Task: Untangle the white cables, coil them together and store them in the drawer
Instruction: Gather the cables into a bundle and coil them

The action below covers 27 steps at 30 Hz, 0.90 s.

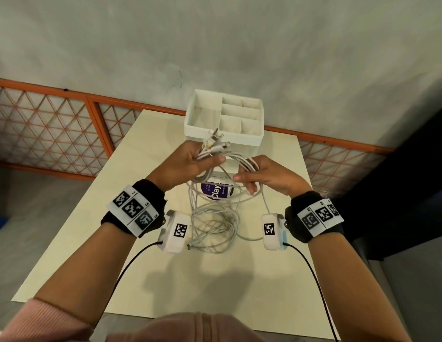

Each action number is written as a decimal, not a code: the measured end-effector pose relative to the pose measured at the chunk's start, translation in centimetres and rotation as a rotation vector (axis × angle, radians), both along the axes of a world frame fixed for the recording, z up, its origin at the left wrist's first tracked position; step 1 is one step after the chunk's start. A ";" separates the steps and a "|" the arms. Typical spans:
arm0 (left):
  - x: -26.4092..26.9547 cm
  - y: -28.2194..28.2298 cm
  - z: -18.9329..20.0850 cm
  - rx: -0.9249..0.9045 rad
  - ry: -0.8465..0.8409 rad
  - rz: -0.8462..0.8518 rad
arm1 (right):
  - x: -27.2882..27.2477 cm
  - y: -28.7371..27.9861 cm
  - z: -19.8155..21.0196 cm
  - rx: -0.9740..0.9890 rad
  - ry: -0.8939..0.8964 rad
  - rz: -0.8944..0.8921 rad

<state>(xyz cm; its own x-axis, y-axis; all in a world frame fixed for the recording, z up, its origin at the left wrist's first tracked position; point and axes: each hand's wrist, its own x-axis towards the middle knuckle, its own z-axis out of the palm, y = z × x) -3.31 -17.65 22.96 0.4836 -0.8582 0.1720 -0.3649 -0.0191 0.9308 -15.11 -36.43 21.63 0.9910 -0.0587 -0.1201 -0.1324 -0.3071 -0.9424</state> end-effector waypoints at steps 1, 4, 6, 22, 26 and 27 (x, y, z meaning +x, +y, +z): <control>0.2 0.2 0.2 -0.041 0.025 0.035 | -0.1 -0.2 -0.6 0.039 -0.012 0.003; 0.9 0.9 0.3 -0.109 0.097 0.085 | -0.3 -0.7 -2.3 0.111 -0.037 -0.022; 1.1 1.3 0.1 -0.128 0.118 0.107 | -0.3 -0.7 -3.0 0.169 -0.056 -0.037; 2.1 1.7 0.9 -0.367 0.388 0.108 | -0.5 0.0 0.8 0.263 -0.032 -0.066; 1.9 1.6 0.0 -0.309 0.352 0.117 | -0.4 0.4 -0.3 0.144 -0.025 -0.233; 1.8 1.5 -0.2 -0.308 0.359 0.126 | -0.3 0.4 -0.3 0.135 -0.024 -0.267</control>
